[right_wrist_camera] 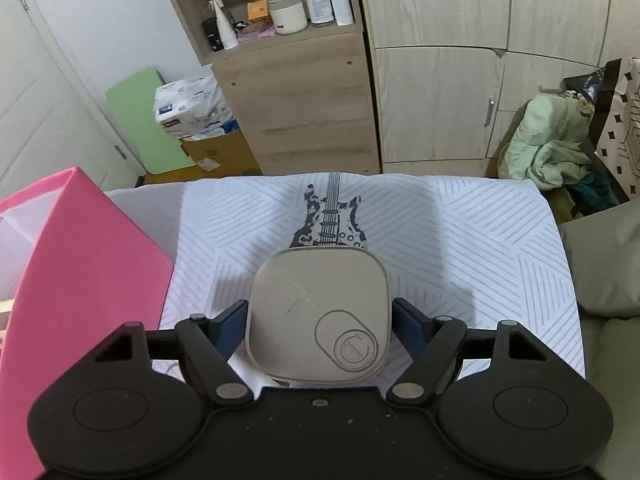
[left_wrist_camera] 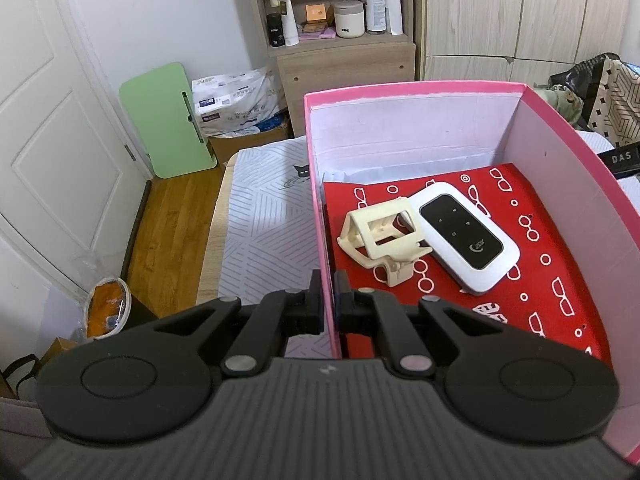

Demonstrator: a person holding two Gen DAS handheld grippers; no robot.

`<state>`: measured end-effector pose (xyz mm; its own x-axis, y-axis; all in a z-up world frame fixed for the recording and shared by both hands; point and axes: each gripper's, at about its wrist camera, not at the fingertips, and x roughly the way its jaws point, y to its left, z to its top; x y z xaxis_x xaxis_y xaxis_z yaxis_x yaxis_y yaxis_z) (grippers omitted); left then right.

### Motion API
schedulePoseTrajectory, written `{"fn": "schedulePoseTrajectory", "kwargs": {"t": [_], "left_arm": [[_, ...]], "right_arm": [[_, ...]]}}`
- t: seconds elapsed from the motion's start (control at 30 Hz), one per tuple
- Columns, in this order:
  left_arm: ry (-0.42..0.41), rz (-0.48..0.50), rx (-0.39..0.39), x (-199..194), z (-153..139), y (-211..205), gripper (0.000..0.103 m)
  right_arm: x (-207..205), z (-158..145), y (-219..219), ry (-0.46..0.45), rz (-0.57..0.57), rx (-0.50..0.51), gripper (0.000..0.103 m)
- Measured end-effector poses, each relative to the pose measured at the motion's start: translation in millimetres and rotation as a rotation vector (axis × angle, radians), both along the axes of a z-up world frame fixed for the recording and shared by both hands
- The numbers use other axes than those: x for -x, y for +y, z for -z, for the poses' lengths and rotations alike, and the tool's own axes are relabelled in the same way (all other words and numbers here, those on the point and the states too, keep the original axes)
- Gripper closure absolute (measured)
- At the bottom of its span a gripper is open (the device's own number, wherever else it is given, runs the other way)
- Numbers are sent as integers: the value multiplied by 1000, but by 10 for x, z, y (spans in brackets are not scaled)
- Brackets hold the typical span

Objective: Organize rigid objects
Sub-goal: 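Carry the beige case into the box beside the router and release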

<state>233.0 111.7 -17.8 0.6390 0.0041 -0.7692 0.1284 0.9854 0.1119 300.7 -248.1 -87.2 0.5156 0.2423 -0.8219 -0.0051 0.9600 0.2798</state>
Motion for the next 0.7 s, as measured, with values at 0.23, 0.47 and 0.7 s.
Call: {"fn": "schedulePoseTrajectory", "kwargs": {"t": [0.23,0.47,0.7], "left_arm": [[-1,4,-8,-9,7,-16,99],[-2,6,-1,-10,4,-33,99],[-4,6,1,5,3,-36,99]], "right_arm": [[311,-453,-167,-114,-8,-213,23],[696,-1122,508,-279,-284,-187,23],[522,-1168,1453,-269,-514,31,23]]}}
